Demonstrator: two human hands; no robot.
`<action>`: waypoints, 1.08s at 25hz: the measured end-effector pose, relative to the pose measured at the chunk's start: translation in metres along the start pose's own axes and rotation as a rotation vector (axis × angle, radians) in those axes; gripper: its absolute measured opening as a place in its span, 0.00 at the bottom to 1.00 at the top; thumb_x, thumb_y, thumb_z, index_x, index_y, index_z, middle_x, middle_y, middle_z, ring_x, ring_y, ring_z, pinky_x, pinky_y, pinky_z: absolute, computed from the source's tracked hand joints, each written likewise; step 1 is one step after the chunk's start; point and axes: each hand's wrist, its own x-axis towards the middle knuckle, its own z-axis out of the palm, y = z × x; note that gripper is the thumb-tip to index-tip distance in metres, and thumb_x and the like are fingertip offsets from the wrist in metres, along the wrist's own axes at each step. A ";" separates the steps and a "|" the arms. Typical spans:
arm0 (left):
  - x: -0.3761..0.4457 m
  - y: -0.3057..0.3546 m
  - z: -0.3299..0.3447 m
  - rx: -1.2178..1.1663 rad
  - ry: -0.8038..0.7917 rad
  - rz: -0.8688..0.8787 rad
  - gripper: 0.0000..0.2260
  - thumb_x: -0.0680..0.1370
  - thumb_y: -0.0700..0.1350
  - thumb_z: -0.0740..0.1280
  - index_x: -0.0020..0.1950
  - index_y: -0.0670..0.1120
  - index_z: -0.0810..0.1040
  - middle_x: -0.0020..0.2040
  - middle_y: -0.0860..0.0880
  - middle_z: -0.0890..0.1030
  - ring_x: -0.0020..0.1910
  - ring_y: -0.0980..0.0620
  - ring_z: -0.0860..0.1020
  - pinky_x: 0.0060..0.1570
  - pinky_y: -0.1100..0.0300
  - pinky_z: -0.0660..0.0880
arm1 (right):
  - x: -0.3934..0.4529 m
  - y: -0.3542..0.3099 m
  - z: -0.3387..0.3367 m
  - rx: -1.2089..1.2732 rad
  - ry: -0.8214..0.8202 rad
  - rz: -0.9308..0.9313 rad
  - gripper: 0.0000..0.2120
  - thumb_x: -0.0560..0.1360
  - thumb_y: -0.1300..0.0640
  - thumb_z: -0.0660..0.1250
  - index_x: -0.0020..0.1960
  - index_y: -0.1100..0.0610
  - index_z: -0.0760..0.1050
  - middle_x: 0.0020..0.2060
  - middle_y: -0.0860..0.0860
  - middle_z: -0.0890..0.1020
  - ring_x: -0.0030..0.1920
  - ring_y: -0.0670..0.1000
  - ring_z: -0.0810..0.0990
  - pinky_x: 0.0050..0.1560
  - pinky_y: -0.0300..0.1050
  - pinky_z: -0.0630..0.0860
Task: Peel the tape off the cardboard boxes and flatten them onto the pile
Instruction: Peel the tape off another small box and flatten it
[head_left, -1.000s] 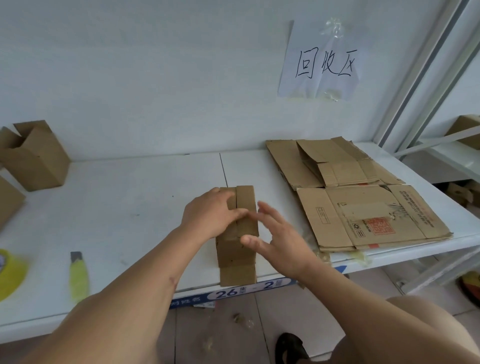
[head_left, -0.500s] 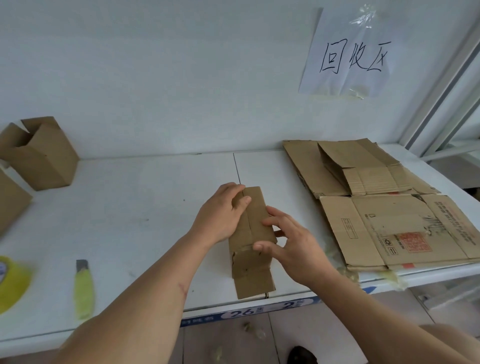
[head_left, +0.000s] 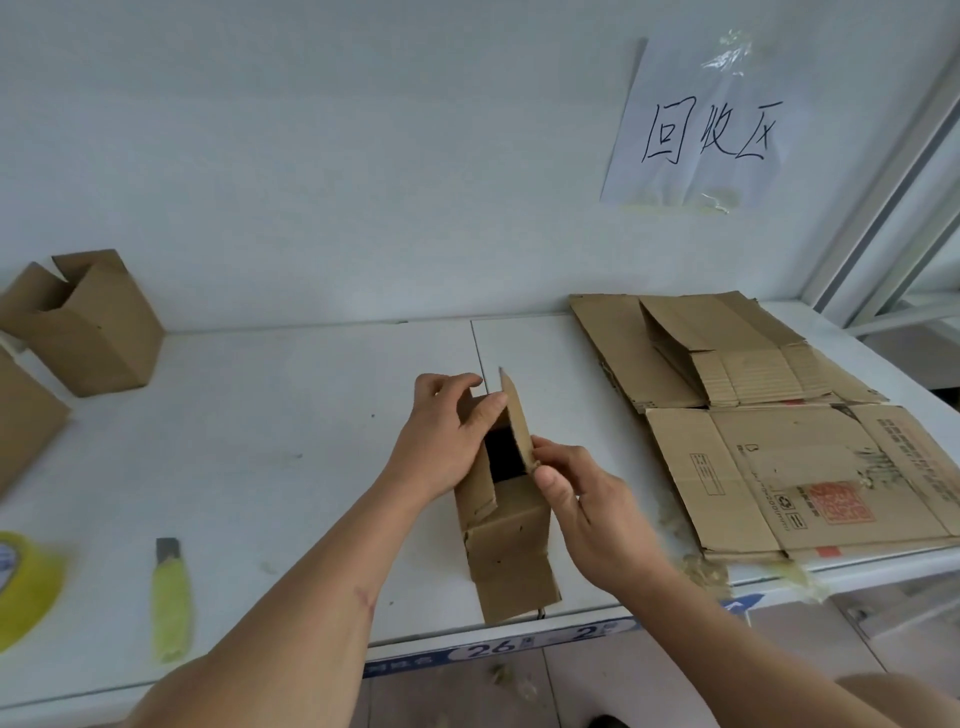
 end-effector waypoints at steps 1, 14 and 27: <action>0.000 0.000 -0.002 -0.020 0.022 -0.029 0.22 0.79 0.62 0.60 0.67 0.51 0.69 0.64 0.53 0.63 0.56 0.56 0.71 0.57 0.61 0.69 | -0.002 -0.001 0.003 0.011 0.010 -0.014 0.23 0.77 0.36 0.53 0.66 0.44 0.71 0.55 0.30 0.75 0.56 0.34 0.76 0.50 0.25 0.70; -0.024 -0.008 -0.031 -0.069 -0.136 -0.217 0.21 0.70 0.58 0.75 0.48 0.46 0.69 0.48 0.45 0.76 0.45 0.47 0.75 0.43 0.56 0.72 | 0.031 -0.013 0.006 0.758 0.245 0.463 0.16 0.79 0.39 0.59 0.51 0.47 0.80 0.46 0.54 0.86 0.48 0.57 0.85 0.51 0.61 0.81; -0.007 0.017 -0.003 0.535 0.040 -0.181 0.27 0.70 0.58 0.73 0.57 0.45 0.64 0.49 0.49 0.68 0.37 0.48 0.71 0.31 0.57 0.65 | 0.062 -0.016 -0.005 0.223 -0.013 0.482 0.19 0.64 0.42 0.76 0.52 0.47 0.80 0.43 0.47 0.85 0.45 0.49 0.84 0.52 0.53 0.81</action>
